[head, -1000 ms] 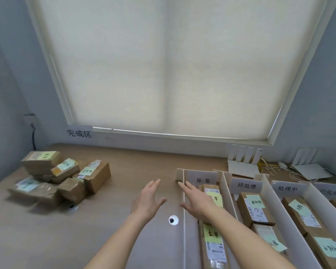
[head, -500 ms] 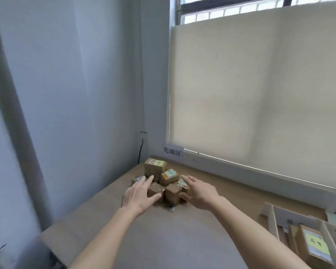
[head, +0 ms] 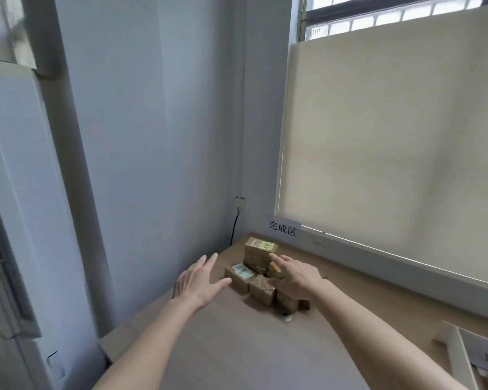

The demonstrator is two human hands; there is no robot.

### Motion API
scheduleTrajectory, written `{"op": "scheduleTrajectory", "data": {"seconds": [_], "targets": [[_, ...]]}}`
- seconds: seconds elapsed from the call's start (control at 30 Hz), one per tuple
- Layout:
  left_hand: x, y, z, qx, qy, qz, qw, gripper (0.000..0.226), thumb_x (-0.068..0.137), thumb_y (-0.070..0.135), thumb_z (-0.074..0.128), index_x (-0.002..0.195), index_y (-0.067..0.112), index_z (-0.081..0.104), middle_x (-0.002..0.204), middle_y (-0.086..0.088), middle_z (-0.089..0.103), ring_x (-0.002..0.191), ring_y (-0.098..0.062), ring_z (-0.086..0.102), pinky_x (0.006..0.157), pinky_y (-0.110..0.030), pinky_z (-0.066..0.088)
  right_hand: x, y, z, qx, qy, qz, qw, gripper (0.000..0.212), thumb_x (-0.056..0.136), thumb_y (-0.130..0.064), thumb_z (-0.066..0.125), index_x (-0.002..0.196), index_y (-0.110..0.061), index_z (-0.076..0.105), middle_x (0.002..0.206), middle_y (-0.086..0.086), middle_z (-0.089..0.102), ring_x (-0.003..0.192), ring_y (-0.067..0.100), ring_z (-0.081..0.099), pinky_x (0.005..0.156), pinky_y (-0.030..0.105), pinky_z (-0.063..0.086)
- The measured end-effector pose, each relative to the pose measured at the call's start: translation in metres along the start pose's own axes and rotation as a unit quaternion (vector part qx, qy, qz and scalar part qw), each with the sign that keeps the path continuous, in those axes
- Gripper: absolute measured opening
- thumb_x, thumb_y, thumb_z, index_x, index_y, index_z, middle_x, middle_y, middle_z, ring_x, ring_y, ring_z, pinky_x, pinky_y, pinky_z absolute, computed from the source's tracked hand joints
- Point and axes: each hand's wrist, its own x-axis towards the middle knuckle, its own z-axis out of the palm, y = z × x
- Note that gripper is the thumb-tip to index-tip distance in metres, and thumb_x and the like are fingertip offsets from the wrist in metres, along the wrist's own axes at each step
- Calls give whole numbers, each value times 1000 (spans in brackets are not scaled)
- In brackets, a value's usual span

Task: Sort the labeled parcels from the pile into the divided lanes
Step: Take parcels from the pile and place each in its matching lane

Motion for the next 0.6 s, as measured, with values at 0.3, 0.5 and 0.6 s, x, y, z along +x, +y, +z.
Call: {"op": "scheduleTrajectory", "data": {"seconds": [0.3,0.5,0.6], "targets": [[122,-33,19,12,-43,11,999,81,89,73,45,156,41,13,165,6,18,147,-18,28,112,-37,34,111,14,25,31,-7,45,998,77,97,-60,50,160,-37,13,160,-4,35,134,24,50,93,39,51],[201,-29,31,6,-54,37,998,80,89,74,44,156,43,14,164,7,18,146,-20,31,109,-37,37,173,28,26,25,-17,71,997,72,99,-58,50,159,-36,17,156,0,40,132,27,51,94,42,51],[228,-26,36,-2,-53,52,997,80,88,74,45,156,43,15,164,7,20,145,-20,32,110,-38,37,195,33,25,26,-11,77,997,73,98,-58,50,160,-35,17,158,-1,38,132,27,52,94,42,52]]}}
